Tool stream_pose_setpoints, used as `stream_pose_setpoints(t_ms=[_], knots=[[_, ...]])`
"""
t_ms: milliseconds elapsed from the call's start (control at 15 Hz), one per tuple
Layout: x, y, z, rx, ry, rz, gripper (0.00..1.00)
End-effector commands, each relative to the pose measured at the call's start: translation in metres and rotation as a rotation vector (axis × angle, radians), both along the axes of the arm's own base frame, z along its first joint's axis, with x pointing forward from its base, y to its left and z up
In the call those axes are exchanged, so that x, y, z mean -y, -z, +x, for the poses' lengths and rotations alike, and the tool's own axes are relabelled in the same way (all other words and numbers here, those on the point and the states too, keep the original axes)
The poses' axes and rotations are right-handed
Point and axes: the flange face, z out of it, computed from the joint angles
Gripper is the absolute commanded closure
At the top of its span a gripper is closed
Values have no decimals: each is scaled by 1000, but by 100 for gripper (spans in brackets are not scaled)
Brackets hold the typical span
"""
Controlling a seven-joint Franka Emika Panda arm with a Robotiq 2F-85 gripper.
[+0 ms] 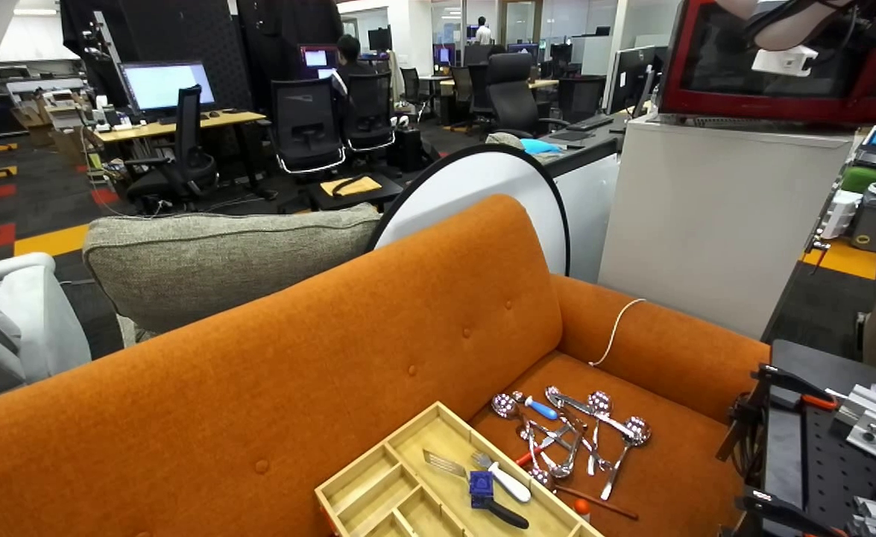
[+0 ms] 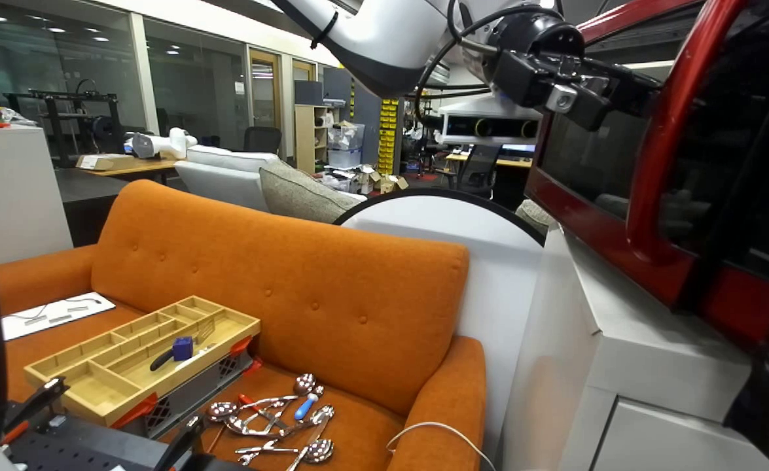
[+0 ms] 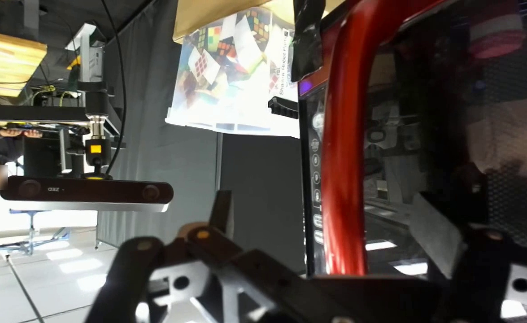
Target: Close the microwave door
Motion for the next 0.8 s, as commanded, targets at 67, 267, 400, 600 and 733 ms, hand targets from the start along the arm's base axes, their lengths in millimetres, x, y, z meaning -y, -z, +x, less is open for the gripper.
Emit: stream_pose_setpoints(t_ms=[67,267,400,600,733], knots=[[4,-3,19,45,-99,-14,0],[9,2,26,61,-52,-80,0],[18,9,27,81,21,-154,0],[33,16,26,115,138,-247,0],[42,21,22,130,243,-280,0]])
